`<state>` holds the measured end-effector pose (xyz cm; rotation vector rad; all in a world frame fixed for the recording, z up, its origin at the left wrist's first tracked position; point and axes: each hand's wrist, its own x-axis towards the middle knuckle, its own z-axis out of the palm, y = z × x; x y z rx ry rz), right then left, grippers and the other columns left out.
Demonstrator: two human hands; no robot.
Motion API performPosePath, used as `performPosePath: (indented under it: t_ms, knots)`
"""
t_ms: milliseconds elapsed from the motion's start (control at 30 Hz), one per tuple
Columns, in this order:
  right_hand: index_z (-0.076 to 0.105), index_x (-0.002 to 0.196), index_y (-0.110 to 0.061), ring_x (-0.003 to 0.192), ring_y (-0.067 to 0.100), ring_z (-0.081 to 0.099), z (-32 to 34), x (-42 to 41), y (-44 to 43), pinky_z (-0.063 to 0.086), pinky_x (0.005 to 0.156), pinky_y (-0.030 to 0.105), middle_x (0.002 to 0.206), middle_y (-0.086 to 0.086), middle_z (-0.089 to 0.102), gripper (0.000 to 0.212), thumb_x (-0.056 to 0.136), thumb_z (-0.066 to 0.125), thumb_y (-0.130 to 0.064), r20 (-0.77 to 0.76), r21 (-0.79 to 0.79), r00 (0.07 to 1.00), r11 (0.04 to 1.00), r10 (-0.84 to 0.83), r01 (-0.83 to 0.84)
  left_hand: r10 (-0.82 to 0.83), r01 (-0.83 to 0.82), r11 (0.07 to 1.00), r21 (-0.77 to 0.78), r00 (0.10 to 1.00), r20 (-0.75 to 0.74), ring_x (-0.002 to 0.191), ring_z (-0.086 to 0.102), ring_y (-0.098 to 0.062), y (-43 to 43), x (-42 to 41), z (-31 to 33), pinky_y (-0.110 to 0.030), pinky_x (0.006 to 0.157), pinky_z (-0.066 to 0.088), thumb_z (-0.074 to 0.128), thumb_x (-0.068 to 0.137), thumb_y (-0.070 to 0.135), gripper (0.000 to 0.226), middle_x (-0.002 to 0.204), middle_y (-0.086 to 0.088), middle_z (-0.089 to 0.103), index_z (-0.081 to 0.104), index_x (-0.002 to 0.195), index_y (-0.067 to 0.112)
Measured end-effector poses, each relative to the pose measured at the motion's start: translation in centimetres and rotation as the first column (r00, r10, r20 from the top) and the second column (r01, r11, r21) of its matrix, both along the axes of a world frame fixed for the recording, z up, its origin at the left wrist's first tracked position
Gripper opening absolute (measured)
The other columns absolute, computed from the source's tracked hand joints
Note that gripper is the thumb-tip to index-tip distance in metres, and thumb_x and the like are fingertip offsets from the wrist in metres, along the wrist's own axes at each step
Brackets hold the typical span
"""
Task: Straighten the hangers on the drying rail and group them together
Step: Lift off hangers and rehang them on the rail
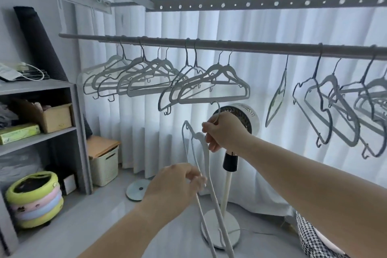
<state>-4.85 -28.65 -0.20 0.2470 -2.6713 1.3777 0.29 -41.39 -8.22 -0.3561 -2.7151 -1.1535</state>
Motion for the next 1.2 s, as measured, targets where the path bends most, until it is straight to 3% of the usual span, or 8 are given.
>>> performPosePath:
  t_ms: [133,233,500,633,800,967,1100,1200]
  knots:
    - [0.047,0.058,-0.007,0.033,0.014,0.052,0.3,-1.8,0.6,0.052,0.051,0.027,0.051,0.008,0.054,0.036,0.093,0.039,-0.011,0.001,0.085,0.999,0.996,-0.041,0.041,0.056,-0.052,0.993,-0.106,0.998,0.03,0.104,0.054,-0.009,2.1,-1.9,0.2,-0.028,0.084,0.042,0.042,0.075,0.068,0.056,0.116,0.019,0.057,0.049,0.118,0.033]
    - [0.046,0.059,-0.006,0.024,0.008,0.049,0.7,-3.6,1.2,0.048,0.041,0.019,0.051,0.009,0.054,0.037,0.094,0.035,-0.011,0.017,0.146,0.999,0.989,-0.038,0.035,0.083,-0.074,0.992,-0.106,0.992,0.09,0.114,0.052,-0.011,3.9,-3.5,0.8,-0.032,0.088,0.043,0.05,0.068,0.07,0.075,0.129,0.015,0.049,0.038,0.13,0.03]
    - [0.047,0.067,-0.006,0.026,0.007,0.05,3.0,-9.1,5.1,0.045,0.036,0.017,0.033,-0.003,0.053,0.028,0.092,0.035,-0.009,-0.067,0.28,0.998,0.96,0.021,-0.001,0.165,-0.167,0.978,-0.127,0.986,-0.022,0.098,0.06,-0.023,7.3,-9.6,2.6,-0.029,0.083,0.047,0.046,0.087,0.022,0.027,0.112,-0.004,0.063,0.055,0.113,0.018]
    - [0.059,0.092,-0.011,0.053,0.014,0.055,4.8,-10.3,7.5,0.042,0.046,0.021,0.069,0.001,0.064,0.017,0.09,0.044,-0.019,-0.222,0.456,0.968,0.89,0.118,-0.003,0.167,-0.167,0.984,-0.059,0.986,-0.012,0.084,0.068,-0.026,7.7,-12.3,3.7,-0.03,0.063,0.054,0.045,0.089,0.02,0.019,0.092,-0.008,0.068,0.062,0.09,0.013]
    - [0.061,0.107,-0.019,0.109,0.023,0.05,6.8,-12.0,10.9,0.034,0.074,0.031,0.109,0.004,0.064,0.028,0.091,0.042,-0.032,-0.519,0.691,0.842,0.65,0.144,0.315,0.184,-0.185,0.98,-0.074,0.983,-0.021,0.062,0.07,-0.013,8.0,-14.9,4.8,-0.019,0.038,0.046,0.045,0.088,0.018,0.018,0.079,-0.001,0.067,0.059,0.077,0.019]
    - [0.059,0.114,-0.017,0.125,0.027,0.035,10.3,-14.7,14.7,0.027,0.102,0.036,0.132,0.007,0.048,0.031,0.09,0.045,-0.031,-0.621,0.686,0.774,0.566,0.126,0.458,0.167,-0.174,0.981,-0.091,0.983,-0.075,0.058,0.067,-0.01,9.3,-17.4,7.1,-0.016,0.034,0.037,0.044,0.087,0.017,0.016,0.071,0.002,0.064,0.059,0.083,0.018]
    - [0.042,0.129,-0.013,0.13,0.029,0.029,13.0,-17.1,18.2,0.017,0.111,0.041,0.139,0.011,0.038,0.046,0.088,0.047,-0.032,-0.698,0.613,0.715,0.482,-0.042,0.626,0.135,-0.153,0.983,-0.102,0.977,-0.166,0.032,0.053,0.002,10.3,-19.4,10.0,-0.015,0.031,0.036,0.045,0.085,0.014,0.018,0.059,0.003,0.06,0.062,0.086,0.01]
    - [0.035,0.131,-0.014,0.129,0.03,0.031,13.8,-18.3,20.2,0.016,0.11,0.046,0.137,0.011,0.04,0.053,0.088,0.045,-0.042,-0.646,0.603,0.736,0.455,-0.204,0.655,0.076,-0.088,0.994,-0.067,0.984,-0.161,0.052,0.065,-0.007,11.1,-21.0,12.3,-0.014,0.031,0.04,0.045,0.084,0.014,0.018,0.076,-0.006,0.07,0.059,0.074,0.017]
